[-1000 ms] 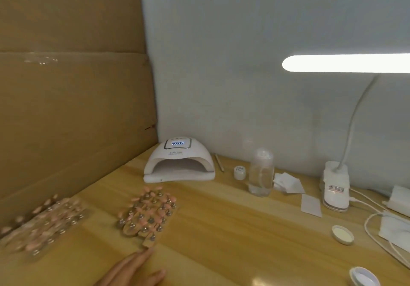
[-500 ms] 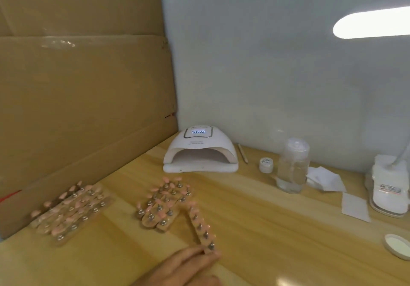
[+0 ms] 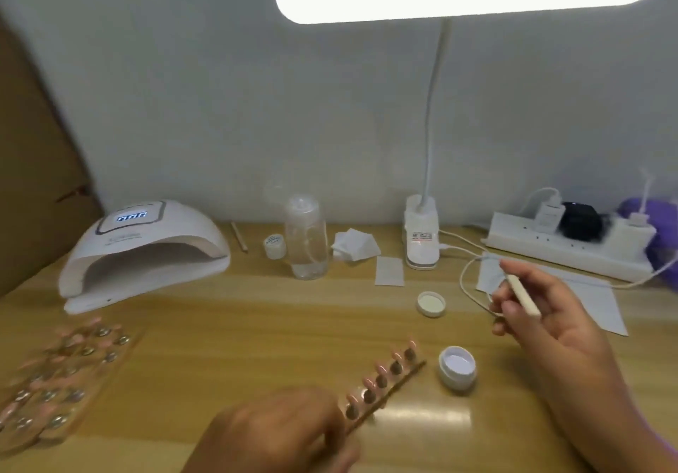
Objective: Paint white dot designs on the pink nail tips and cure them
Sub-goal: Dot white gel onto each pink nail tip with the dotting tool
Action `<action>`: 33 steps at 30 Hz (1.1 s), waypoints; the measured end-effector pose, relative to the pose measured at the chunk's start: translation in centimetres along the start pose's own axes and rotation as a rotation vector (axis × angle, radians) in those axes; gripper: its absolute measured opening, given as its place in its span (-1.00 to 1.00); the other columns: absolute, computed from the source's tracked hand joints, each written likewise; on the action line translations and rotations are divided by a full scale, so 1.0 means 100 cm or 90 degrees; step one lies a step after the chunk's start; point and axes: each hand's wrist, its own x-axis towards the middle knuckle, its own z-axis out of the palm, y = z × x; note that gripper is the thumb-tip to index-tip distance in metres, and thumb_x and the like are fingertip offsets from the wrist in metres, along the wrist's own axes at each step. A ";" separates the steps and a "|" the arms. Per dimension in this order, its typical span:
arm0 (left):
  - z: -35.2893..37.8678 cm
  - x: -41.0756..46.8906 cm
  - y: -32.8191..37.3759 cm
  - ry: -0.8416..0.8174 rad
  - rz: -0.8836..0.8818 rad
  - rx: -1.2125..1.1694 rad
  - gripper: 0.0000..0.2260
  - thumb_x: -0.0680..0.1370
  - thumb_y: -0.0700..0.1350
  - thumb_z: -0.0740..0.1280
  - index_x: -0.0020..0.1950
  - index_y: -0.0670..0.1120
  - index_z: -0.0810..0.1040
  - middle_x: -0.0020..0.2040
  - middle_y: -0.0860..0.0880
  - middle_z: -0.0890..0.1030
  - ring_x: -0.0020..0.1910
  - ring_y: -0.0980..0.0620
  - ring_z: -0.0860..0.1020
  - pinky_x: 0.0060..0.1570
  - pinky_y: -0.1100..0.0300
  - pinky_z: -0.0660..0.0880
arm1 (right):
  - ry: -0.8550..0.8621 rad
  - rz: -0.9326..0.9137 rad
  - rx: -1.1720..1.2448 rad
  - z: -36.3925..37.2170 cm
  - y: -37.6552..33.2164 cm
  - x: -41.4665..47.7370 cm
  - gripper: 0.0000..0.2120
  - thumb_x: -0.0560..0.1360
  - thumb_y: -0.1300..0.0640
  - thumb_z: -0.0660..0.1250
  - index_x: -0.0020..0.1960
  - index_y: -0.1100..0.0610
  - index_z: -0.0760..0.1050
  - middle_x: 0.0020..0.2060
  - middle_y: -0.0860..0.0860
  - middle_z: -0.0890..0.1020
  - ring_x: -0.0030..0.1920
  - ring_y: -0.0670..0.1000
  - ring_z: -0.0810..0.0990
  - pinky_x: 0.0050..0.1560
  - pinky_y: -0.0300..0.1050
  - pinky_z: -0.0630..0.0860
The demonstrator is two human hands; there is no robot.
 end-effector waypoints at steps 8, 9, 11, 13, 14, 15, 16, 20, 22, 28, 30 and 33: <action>0.005 0.031 -0.018 -0.087 -0.098 -0.076 -0.48 0.20 0.47 0.35 0.09 0.35 0.40 0.14 0.44 0.29 0.22 0.40 0.26 0.08 0.47 0.34 | -0.022 0.065 0.091 -0.001 -0.006 -0.001 -0.79 0.46 0.00 0.26 -0.06 0.09 0.57 -0.37 0.04 0.54 -0.34 -0.02 0.49 -0.29 -0.24 0.52; 0.004 0.036 -0.017 -0.098 -0.081 -0.094 -0.61 0.29 0.35 0.38 0.05 0.31 0.46 0.12 0.38 0.35 0.20 0.36 0.29 0.08 0.45 0.34 | -0.028 0.068 0.091 -0.001 -0.005 0.000 -0.80 0.45 -0.02 0.27 -0.08 0.05 0.59 -0.37 0.04 0.53 -0.34 -0.04 0.48 -0.28 -0.25 0.52; 0.003 0.044 -0.016 -0.137 -0.048 -0.131 -0.79 0.41 0.18 0.40 0.01 0.26 0.51 0.07 0.31 0.42 0.16 0.31 0.35 0.06 0.42 0.35 | -0.048 0.083 0.080 -0.005 -0.003 -0.001 -0.80 0.44 -0.06 0.29 -0.09 0.01 0.61 -0.38 0.02 0.53 -0.33 -0.06 0.48 -0.25 -0.26 0.52; -0.001 0.055 -0.013 -0.208 -0.026 -0.174 -0.81 0.46 0.09 0.41 0.05 0.25 0.54 0.07 0.29 0.43 0.15 0.30 0.37 0.08 0.43 0.36 | -0.062 0.113 0.079 -0.008 -0.002 -0.002 -0.78 0.40 -0.09 0.30 -0.10 0.01 0.62 -0.38 0.02 0.53 -0.32 -0.05 0.50 -0.21 -0.20 0.53; -0.001 0.061 -0.010 -0.235 -0.010 -0.199 -0.79 0.47 0.06 0.41 0.09 0.24 0.55 0.08 0.29 0.44 0.15 0.30 0.38 0.08 0.44 0.36 | -0.064 0.130 0.076 -0.009 0.000 -0.002 -0.77 0.39 -0.09 0.31 -0.10 0.02 0.62 -0.39 0.03 0.53 -0.32 -0.05 0.50 -0.16 -0.16 0.54; 0.000 0.066 -0.006 -0.260 -0.005 -0.230 -0.74 0.48 0.01 0.42 0.14 0.23 0.54 0.08 0.29 0.46 0.13 0.29 0.41 0.07 0.45 0.38 | -0.066 0.148 0.078 -0.010 0.001 -0.001 -0.77 0.38 -0.08 0.32 -0.11 0.04 0.63 -0.39 0.03 0.53 -0.33 -0.05 0.51 -0.13 -0.11 0.58; 0.002 0.070 -0.001 -0.269 -0.001 -0.261 -0.68 0.48 -0.04 0.42 0.20 0.22 0.52 0.09 0.28 0.49 0.10 0.26 0.45 0.04 0.45 0.40 | -0.067 0.162 0.088 -0.010 0.002 -0.001 -0.77 0.37 -0.07 0.33 -0.11 0.06 0.63 -0.39 0.04 0.53 -0.34 -0.05 0.52 -0.12 -0.08 0.61; 0.022 0.071 0.009 -0.181 -0.045 -0.324 -0.58 0.46 -0.15 0.43 0.22 0.19 0.41 0.10 0.24 0.54 0.03 0.22 0.51 -0.03 0.42 0.42 | -0.057 0.208 0.144 -0.012 0.002 -0.003 -0.77 0.36 -0.01 0.36 -0.13 0.13 0.63 -0.37 0.06 0.51 -0.34 -0.06 0.52 -0.09 -0.01 0.63; 0.029 0.069 0.008 -0.110 -0.082 -0.345 -0.66 0.44 -0.15 0.45 0.10 0.17 0.46 0.00 0.20 0.56 -0.08 0.24 0.52 -0.11 0.38 0.44 | -0.056 0.241 0.154 -0.013 0.003 -0.004 -0.78 0.34 0.00 0.38 -0.13 0.13 0.63 -0.37 0.07 0.51 -0.36 -0.06 0.54 -0.11 0.03 0.63; 0.040 0.070 0.014 -0.047 -0.103 -0.380 -0.80 0.42 -0.08 0.47 -0.04 0.13 0.54 -0.14 0.22 0.60 -0.24 0.28 0.51 -0.22 0.40 0.42 | -0.023 0.294 0.228 -0.003 0.012 -0.004 -0.82 0.38 0.10 0.35 -0.09 0.16 0.64 -0.35 0.08 0.54 -0.37 -0.06 0.55 -0.11 0.01 0.63; 0.043 0.068 0.016 -0.046 -0.099 -0.412 -0.80 0.38 -0.02 0.47 -0.04 0.14 0.55 -0.14 0.20 0.62 -0.20 0.25 0.54 -0.16 0.31 0.48 | -0.010 0.243 0.218 -0.006 0.012 -0.002 -0.79 0.38 0.11 0.34 -0.03 0.15 0.62 -0.33 0.07 0.55 -0.31 -0.06 0.57 -0.05 -0.08 0.62; 0.047 0.067 0.019 -0.040 -0.063 -0.366 -0.77 0.33 0.17 0.44 -0.04 0.19 0.60 -0.08 0.22 0.58 -0.10 0.19 0.54 -0.07 0.23 0.50 | 0.003 0.180 0.169 -0.013 0.012 0.000 -0.80 0.41 0.07 0.33 -0.01 0.06 0.64 -0.33 0.04 0.54 -0.30 -0.06 0.54 -0.05 -0.13 0.62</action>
